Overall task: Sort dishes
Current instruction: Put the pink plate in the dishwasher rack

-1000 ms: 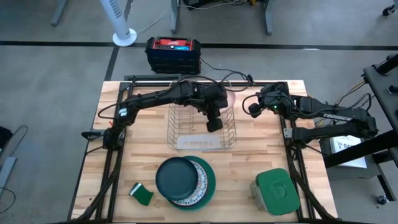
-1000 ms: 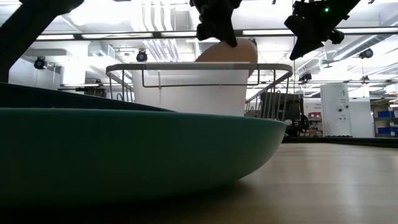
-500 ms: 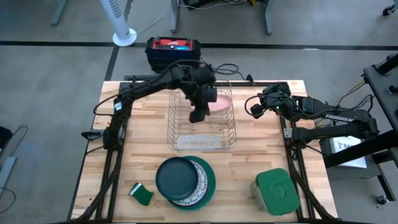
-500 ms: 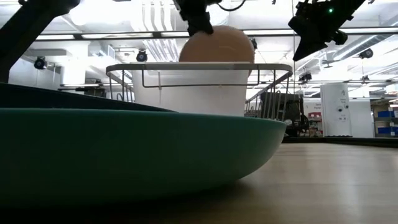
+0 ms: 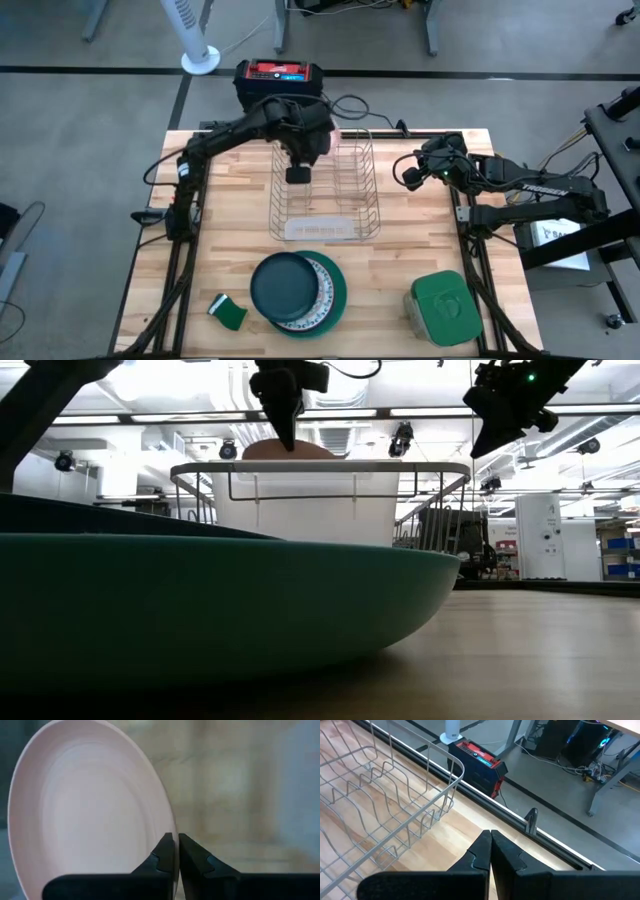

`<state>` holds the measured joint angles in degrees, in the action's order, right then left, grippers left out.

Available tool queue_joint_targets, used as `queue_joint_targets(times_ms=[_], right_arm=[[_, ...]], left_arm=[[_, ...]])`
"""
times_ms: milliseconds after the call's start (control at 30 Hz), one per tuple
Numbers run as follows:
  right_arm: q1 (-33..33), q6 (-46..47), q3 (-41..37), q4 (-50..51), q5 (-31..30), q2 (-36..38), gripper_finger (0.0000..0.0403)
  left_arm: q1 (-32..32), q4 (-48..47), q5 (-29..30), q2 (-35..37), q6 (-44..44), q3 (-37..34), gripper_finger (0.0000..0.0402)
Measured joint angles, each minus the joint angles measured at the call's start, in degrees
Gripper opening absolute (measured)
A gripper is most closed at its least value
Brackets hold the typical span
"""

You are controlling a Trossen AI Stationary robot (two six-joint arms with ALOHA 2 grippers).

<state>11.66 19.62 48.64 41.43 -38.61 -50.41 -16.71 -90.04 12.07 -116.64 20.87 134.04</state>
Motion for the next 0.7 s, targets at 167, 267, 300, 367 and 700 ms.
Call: queue_joint_targets(times_ms=[167,267,300,367,700], right_arm=[[0.0,0.0,0.0,-0.6,0.0,0.0,0.0000],[0.0,0.0,0.0,-1.3,0.0,0.0,0.0000],[0.0,0.0,0.0,-1.5,0.0,0.0,0.0000],[0.0,0.1,0.0,-1.4,0.0,0.0,0.0000],[0.0,2.2,0.0,-2.4,0.0,0.0,0.0000]], left_arm=[[2.1,0.2,-1.0,0.0,1.1,-1.6,0.0000],[3.3,0.0,-1.2,0.0,5.1,-4.3,0.0000],[3.7,0.0,-0.7,-0.1,7.3,-5.4,0.0000],[4.6,0.0,2.2,-0.1,9.8,-7.9,0.0000],[5.4,0.4,5.0,-0.2,9.8,-16.0,0.0000]])
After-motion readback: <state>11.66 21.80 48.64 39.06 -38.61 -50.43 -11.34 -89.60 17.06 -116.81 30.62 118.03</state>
